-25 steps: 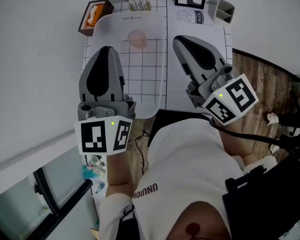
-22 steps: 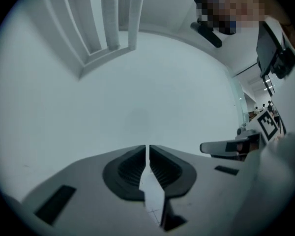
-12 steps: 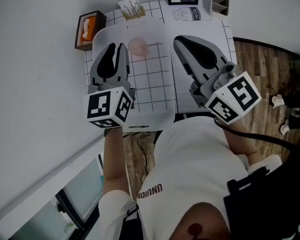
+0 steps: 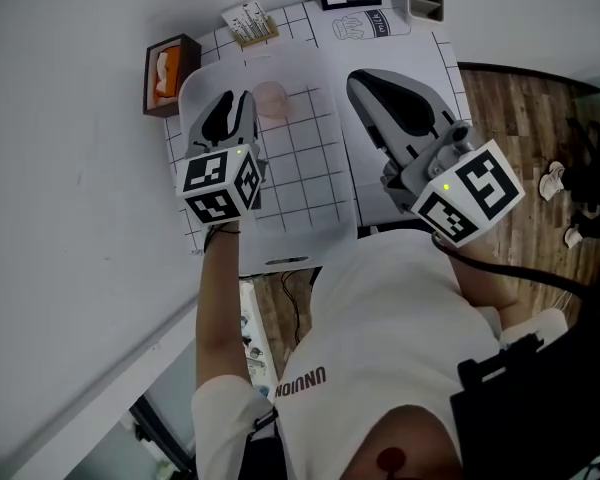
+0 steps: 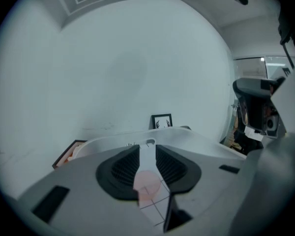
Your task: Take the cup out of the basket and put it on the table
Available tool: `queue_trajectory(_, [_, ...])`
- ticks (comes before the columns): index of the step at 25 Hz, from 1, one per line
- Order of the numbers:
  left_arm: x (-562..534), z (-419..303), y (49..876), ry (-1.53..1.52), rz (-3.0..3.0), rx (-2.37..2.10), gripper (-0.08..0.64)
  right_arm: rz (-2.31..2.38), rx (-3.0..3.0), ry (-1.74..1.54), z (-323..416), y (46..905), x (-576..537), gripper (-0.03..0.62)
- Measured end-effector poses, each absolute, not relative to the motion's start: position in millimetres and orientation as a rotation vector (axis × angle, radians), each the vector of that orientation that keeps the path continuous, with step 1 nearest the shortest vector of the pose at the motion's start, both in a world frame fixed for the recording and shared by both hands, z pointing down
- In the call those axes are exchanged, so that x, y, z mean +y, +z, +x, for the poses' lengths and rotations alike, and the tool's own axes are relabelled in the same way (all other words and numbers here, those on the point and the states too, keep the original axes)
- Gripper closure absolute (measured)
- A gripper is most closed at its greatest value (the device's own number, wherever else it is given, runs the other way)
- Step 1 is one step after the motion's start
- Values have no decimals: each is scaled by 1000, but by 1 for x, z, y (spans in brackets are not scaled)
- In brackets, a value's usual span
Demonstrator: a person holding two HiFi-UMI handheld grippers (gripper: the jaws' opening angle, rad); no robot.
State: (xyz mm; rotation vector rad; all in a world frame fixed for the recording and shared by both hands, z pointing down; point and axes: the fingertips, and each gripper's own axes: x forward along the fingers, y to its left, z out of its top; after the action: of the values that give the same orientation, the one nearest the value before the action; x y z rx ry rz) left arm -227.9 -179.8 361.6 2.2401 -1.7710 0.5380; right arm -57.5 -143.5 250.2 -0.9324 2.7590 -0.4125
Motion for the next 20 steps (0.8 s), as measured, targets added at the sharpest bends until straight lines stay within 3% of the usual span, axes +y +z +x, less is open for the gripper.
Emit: queue_trajectory(20, [-197, -259, 445, 720, 2024, -1715, 460, -1007, 2735, -417, -50, 254, -148, 572])
